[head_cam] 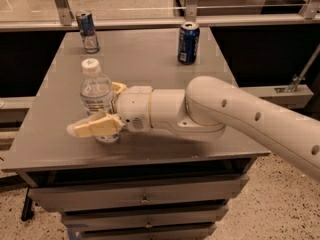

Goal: Move blue plastic bottle near redbull can

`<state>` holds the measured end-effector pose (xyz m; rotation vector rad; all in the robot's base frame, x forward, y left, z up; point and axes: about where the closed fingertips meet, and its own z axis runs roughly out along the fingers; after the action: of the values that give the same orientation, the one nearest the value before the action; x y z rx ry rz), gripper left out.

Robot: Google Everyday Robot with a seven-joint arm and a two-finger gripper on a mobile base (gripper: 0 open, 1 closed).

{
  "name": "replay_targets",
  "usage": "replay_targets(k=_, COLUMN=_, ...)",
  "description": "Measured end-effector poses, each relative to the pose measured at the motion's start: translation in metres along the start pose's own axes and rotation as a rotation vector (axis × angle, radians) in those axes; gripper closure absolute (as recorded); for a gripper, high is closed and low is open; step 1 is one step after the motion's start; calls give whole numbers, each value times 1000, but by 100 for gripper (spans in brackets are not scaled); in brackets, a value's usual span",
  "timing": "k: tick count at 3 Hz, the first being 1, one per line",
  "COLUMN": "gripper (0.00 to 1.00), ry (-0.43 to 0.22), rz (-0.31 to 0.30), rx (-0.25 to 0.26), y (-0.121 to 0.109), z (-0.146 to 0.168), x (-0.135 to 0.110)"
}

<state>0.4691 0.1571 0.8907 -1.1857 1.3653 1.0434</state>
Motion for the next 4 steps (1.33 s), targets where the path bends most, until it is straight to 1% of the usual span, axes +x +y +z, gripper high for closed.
replay_targets(k=2, gripper=88, ry=-8, rz=1, rx=3, y=-3, z=0, x=-1)
replay_targets(k=3, gripper=100, ry=-2, rz=-38, rx=52, y=-40, z=-20, x=-13)
replay_targets(k=4, gripper=100, ry=16, rz=-126, rx=177, y=-112, z=-76, x=-47)
